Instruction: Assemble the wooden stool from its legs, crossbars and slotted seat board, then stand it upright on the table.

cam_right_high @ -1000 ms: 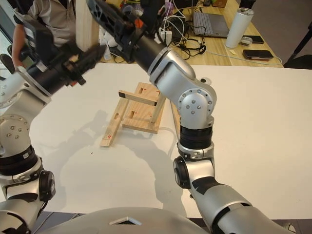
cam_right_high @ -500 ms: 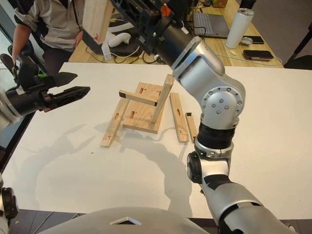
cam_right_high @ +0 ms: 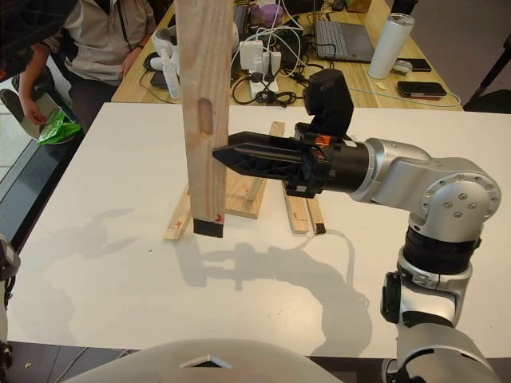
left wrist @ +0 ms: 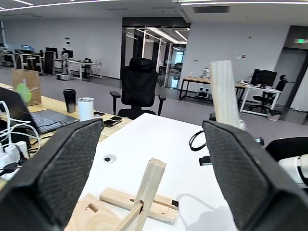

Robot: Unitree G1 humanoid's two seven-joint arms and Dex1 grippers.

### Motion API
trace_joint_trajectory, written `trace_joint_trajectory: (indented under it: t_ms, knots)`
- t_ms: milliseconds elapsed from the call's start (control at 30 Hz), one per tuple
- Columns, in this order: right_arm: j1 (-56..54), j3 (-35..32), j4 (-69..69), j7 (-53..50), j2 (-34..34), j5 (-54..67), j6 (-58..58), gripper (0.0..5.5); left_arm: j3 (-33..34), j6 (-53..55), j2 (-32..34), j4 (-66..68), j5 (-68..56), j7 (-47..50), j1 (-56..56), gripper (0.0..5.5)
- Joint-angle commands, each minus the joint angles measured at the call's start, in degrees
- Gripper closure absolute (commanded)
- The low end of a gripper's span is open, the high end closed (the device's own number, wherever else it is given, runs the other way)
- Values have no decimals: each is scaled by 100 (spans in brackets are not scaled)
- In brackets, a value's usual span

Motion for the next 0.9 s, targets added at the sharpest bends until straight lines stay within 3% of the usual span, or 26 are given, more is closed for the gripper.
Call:
trace_joint_trajectory:
  t_ms: [33, 233, 500, 900]
  knots:
    - [-45, 115, -9, 313, -329, 72, 90, 455, -82, 514, 15, -250, -490, 60, -10, 169]
    - [-178, 497, -71, 1174, -702, -614, 57, 455, -486, 1007, -297, -424, -1036, 239, -34, 169]
    - [-305, 1077, -209, 2136, -694, -1572, -217, 455, -949, 1179, -1033, -868, -1875, 899, 144, 169]
    - [-286, 1281, -264, 2622, -781, -2225, -357, 455, -1325, 941, -1079, -1214, -1910, 1380, 687, 169]
